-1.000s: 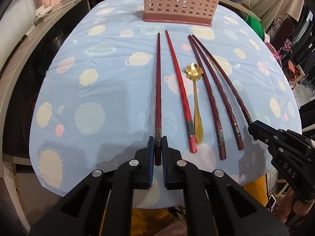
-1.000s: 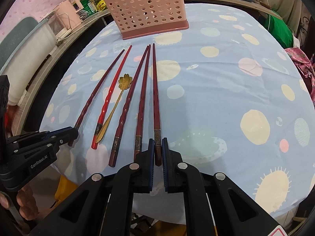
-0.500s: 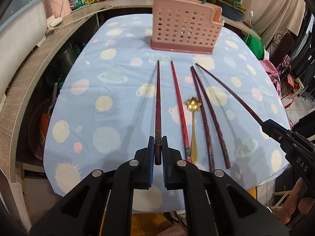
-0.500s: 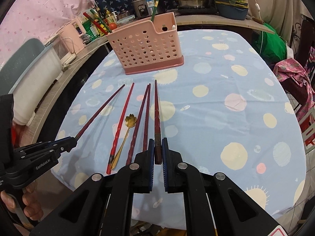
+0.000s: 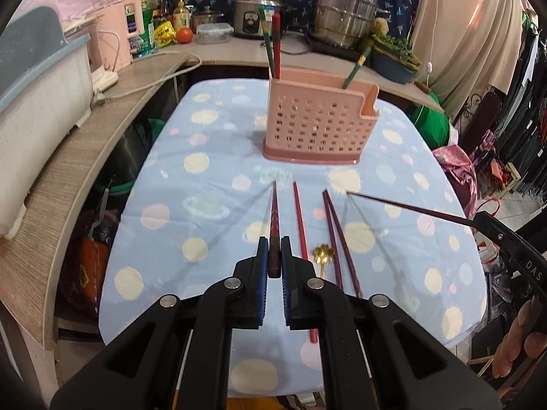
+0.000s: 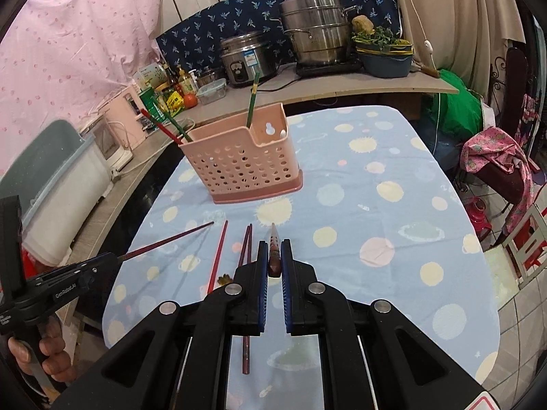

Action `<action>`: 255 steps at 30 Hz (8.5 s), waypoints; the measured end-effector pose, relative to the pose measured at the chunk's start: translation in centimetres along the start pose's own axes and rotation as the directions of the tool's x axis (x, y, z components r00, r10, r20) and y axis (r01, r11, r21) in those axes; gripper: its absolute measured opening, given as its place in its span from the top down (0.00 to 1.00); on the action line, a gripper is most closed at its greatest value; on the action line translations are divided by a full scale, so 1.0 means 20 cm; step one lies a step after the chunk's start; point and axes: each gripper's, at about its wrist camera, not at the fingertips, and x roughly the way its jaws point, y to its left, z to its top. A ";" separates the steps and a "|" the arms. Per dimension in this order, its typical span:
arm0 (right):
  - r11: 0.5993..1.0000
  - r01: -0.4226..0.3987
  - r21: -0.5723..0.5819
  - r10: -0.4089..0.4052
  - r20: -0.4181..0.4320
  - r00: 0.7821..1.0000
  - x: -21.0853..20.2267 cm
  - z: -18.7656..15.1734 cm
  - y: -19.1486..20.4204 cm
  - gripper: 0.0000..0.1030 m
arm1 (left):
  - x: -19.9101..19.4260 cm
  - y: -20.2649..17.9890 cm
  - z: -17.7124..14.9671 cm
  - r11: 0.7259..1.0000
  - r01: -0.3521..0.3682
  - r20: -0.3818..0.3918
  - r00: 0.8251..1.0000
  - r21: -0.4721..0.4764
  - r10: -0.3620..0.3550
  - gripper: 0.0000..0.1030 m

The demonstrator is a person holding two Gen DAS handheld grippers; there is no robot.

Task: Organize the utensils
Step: 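Lift both dark red chopsticks up over the pink basket with both tools, then open both tools to drop the dark red chopsticks into the basket, then move both open tools back down over the remaining chopsticks, then grasp the bright red chopstick with the left tool while the right tool grasps a dark red one, then carry both chopsticks up over the pink basket with both tools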

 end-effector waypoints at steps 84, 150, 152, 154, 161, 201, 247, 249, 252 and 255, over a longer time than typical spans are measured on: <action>0.993 -0.114 0.030 0.103 0.251 0.963 0.36 0.90 0.11 0.88 | -0.01 -0.17 1.07 0.999 -0.031 0.402 0.915 0.039 0.012 0.65; 0.993 -0.050 -0.104 0.009 -0.359 0.933 0.50 -0.61 0.18 0.92 | 0.43 -0.04 -0.34 0.998 -0.029 -0.200 0.979 0.062 0.041 0.56; 0.995 -0.044 -0.091 0.009 -0.355 0.935 0.50 -0.61 0.17 0.92 | 0.43 -0.05 -0.35 0.998 -0.023 -0.207 0.978 0.063 0.036 0.56; 0.996 -0.034 -0.086 0.002 -0.350 0.937 0.50 -0.61 0.16 0.93 | 0.44 -0.06 -0.36 0.998 -0.016 -0.213 0.977 0.065 0.030 0.55; 0.997 -0.024 -0.070 -0.001 -0.347 0.938 0.49 -0.61 0.14 0.93 | 0.46 -0.11 -0.38 0.996 0.020 -0.233 0.973 0.082 0.000 0.55; 0.999 -0.014 -0.049 -0.002 -0.310 0.951 0.44 -0.54 0.10 0.93 | 0.45 -0.08 -0.42 0.997 0.010 -0.243 0.970 0.082 0.010 0.93; 0.993 -0.118 -0.010 0.115 0.329 0.937 -0.07 0.73 0.11 0.93 | -0.21 -0.12 0.75 0.995 0.094 0.311 0.945 0.022 -0.096 0.93; 0.992 -0.127 -0.010 0.122 0.364 0.923 -0.09 0.80 0.13 0.93 | -0.26 -0.13 0.82 0.995 0.095 0.350 0.932 0.023 -0.097 0.93; 0.992 -0.129 -0.013 0.124 0.403 0.907 -0.10 0.89 0.15 0.93 | -0.32 -0.14 0.92 0.995 0.092 0.397 0.913 0.026 -0.094 0.93; 0.990 -0.141 -0.003 0.128 0.426 0.896 -0.08 0.99 0.17 0.93 | -0.36 -0.15 1.02 0.996 0.085 0.441 0.893 0.030 -0.089 0.93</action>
